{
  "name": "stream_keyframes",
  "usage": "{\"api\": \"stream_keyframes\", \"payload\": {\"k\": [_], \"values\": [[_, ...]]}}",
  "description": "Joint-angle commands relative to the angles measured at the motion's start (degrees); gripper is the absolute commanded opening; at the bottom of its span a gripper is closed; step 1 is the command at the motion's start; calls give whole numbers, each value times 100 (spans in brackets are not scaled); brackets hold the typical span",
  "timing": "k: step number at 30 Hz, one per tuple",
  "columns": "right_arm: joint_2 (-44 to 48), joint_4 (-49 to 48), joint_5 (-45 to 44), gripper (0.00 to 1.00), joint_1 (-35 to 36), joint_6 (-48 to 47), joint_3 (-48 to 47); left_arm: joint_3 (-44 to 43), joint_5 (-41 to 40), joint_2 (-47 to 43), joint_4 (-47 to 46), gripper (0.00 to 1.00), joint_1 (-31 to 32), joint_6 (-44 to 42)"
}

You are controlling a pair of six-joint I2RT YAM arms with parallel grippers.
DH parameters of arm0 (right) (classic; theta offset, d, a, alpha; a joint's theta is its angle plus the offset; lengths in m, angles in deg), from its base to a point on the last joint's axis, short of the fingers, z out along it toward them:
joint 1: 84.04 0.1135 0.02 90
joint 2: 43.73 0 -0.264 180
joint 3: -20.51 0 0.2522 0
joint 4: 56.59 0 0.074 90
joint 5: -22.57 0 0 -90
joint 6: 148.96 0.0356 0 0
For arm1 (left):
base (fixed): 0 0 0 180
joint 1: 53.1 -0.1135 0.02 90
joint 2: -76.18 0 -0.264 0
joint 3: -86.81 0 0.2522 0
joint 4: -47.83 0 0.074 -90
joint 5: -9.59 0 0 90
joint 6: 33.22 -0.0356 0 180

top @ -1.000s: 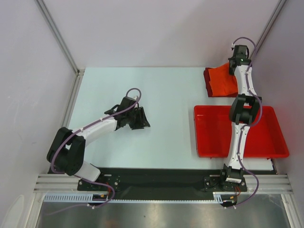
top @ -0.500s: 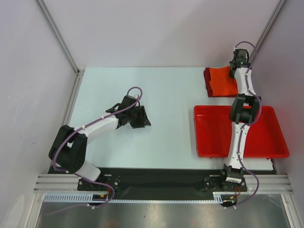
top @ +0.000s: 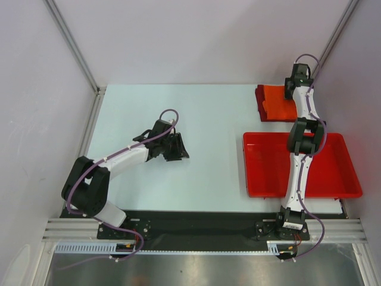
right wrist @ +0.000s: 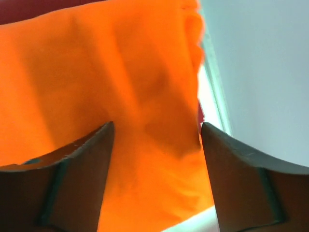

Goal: Fold and stack the t-shirts
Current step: Neatly place the folded tshirt to the corner

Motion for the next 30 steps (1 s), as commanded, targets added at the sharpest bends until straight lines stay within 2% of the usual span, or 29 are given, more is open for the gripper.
{"api": "stream_keyframes", "payload": {"k": [1,2,9,15,21,23,25,28,30], "values": [[155,-215,-635,78,-6,-34,-318,-104,69,-157,-113,46,-45,50],[321,-260,-696,83,11,-34,-301,-95,69,-200,-113,46,-45,68],[1068,-410,-1171,99,239,-158,-29,63,-19,-736,-104,46,-45,156],[1543,214,-1033,100,503,237,-63,274,7,-1685,10,48,-53,191],[2387,733,-427,100,1311,800,208,388,68,-2511,431,49,-158,349],[2712,742,-206,100,1400,1123,524,389,130,-2740,563,50,-211,446],[2914,803,391,95,1417,1405,718,397,156,-3117,678,50,-220,385],[3528,585,1024,94,1619,1784,1603,459,165,-3531,897,52,-229,270],[4126,339,1131,95,1909,1907,2465,529,174,-3698,1012,52,-220,244]]}}
